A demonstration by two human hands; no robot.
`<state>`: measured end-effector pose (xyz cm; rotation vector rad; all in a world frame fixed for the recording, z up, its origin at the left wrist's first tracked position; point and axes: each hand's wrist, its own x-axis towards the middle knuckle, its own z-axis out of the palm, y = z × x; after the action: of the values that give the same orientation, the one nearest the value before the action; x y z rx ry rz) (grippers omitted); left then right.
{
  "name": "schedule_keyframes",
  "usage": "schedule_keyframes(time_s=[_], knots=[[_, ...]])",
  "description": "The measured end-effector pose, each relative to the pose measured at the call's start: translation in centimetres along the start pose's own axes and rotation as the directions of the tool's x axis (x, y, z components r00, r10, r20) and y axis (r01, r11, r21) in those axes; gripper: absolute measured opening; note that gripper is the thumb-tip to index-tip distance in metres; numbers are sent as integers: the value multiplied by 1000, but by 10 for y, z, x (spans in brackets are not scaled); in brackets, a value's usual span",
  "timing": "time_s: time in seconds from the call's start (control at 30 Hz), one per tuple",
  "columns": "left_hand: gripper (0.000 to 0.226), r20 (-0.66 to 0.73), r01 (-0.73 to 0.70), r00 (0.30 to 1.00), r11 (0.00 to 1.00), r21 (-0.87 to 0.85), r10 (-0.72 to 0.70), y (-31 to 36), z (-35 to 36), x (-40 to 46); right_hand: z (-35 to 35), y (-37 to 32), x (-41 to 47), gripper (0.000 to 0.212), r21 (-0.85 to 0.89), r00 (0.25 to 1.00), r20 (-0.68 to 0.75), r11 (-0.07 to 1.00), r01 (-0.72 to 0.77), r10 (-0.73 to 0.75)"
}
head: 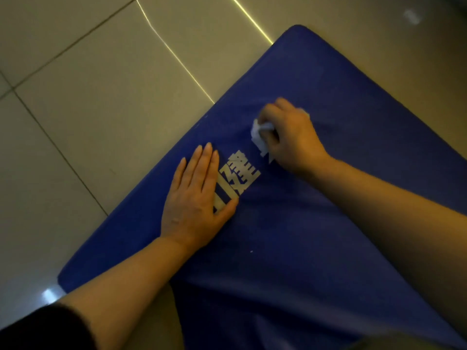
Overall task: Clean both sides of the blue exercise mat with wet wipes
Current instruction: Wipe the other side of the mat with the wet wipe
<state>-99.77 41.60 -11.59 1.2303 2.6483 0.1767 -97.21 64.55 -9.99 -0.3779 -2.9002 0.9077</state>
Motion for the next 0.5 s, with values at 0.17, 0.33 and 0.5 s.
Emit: schedule_keyframes(time_s=[0.17, 0.33, 0.5], knots=[[83, -48, 4, 999, 1000, 26, -2, 1, 4, 3, -1, 2, -2, 1, -5, 999, 23, 999, 38, -38], [82, -60, 4, 998, 999, 46, -1, 3, 3, 4, -8, -5, -56, 9, 11, 994, 106, 999, 35, -36], [83, -49, 3, 999, 998, 58, 0, 3, 3, 6, 8, -18, 21, 2, 64, 999, 44, 998, -19, 16]])
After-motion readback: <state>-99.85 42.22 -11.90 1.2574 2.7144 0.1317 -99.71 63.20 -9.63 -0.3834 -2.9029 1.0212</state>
